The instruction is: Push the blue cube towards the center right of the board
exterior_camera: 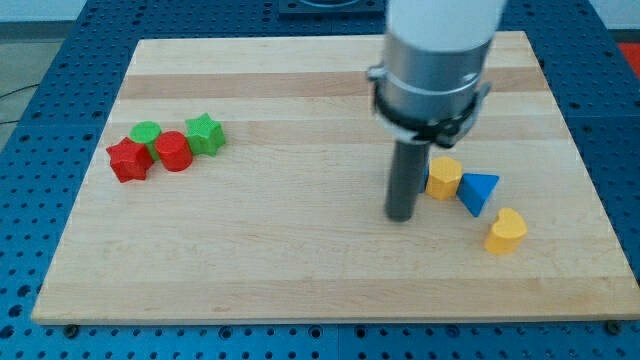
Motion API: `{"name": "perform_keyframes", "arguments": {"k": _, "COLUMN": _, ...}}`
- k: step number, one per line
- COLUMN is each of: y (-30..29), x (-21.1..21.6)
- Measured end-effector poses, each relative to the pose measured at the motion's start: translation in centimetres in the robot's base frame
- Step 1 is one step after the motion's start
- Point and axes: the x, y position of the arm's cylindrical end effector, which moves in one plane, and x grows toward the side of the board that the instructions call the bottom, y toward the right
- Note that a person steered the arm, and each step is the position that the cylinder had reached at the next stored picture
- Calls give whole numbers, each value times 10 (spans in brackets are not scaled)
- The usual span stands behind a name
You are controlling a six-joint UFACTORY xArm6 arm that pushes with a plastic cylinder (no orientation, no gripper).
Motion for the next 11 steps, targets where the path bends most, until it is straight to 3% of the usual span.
{"name": "perform_keyframes", "arguments": {"k": 1, "y": 11, "x": -15}}
{"name": "perform_keyframes", "arguments": {"k": 3, "y": 22, "x": -87}}
{"name": "perform_keyframes", "arguments": {"k": 6, "y": 44, "x": -103}}
{"name": "perform_keyframes", "arguments": {"k": 8, "y": 30, "x": -131}}
{"name": "perform_keyframes", "arguments": {"k": 10, "y": 102, "x": -102}}
{"name": "perform_keyframes", "arguments": {"k": 11, "y": 126, "x": -118}}
